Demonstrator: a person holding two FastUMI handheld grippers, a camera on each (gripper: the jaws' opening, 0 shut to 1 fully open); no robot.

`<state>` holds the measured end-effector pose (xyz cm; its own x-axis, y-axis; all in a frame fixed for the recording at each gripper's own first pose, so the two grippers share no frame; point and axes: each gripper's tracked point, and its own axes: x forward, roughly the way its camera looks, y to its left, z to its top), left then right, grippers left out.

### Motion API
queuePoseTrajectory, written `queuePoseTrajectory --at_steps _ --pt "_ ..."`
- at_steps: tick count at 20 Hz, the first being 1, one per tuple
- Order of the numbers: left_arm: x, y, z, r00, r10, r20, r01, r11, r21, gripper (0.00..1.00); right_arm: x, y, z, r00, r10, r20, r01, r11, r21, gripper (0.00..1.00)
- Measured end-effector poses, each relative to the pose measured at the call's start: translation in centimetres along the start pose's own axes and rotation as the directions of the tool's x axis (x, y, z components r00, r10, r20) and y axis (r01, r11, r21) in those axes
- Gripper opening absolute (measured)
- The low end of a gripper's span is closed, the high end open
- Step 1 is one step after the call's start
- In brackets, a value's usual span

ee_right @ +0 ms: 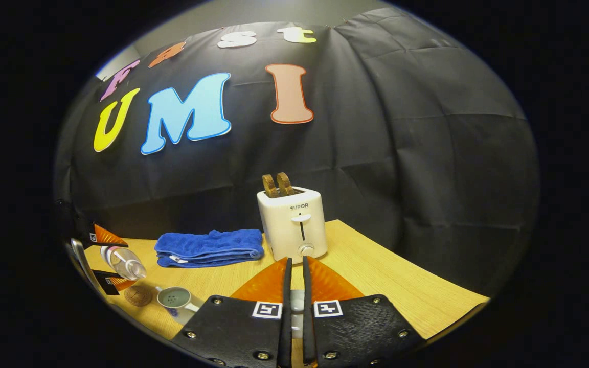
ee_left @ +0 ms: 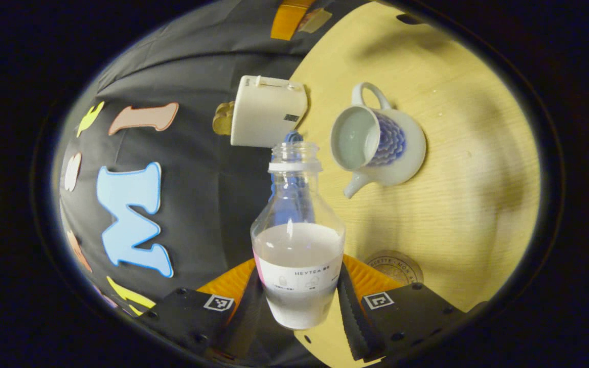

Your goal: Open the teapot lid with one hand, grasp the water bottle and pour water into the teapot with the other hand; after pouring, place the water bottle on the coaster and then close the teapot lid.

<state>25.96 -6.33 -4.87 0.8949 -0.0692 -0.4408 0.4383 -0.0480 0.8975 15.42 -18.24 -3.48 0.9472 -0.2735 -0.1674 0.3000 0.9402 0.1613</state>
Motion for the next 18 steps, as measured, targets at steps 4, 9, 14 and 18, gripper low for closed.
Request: queuePoseTrajectory --at_steps 4,9,14,18 --pt "0.5 -0.4 0.0 0.998 -0.046 -0.052 0.053 0.986 0.160 0.83 -0.2 0.6 0.1 1.000 0.018 0.001 -0.018 1.000 0.008 0.08" --pt "-0.6 0.5 1.1 0.996 -0.036 -0.076 0.058 0.949 0.309 0.83 -0.5 0.6 0.4 1.000 0.027 0.009 -0.027 1.000 0.011 0.08" --pt "-1.0 1.5 1.4 0.992 -0.020 -0.125 0.074 0.893 0.445 0.83 -0.5 0.7 0.8 0.999 0.039 0.018 -0.039 0.999 0.024 0.08" --pt "-1.2 1.7 1.5 0.987 -0.009 -0.160 0.090 0.859 0.505 0.83 -0.6 0.7 1.0 0.999 0.049 0.023 -0.050 0.998 0.041 0.08"
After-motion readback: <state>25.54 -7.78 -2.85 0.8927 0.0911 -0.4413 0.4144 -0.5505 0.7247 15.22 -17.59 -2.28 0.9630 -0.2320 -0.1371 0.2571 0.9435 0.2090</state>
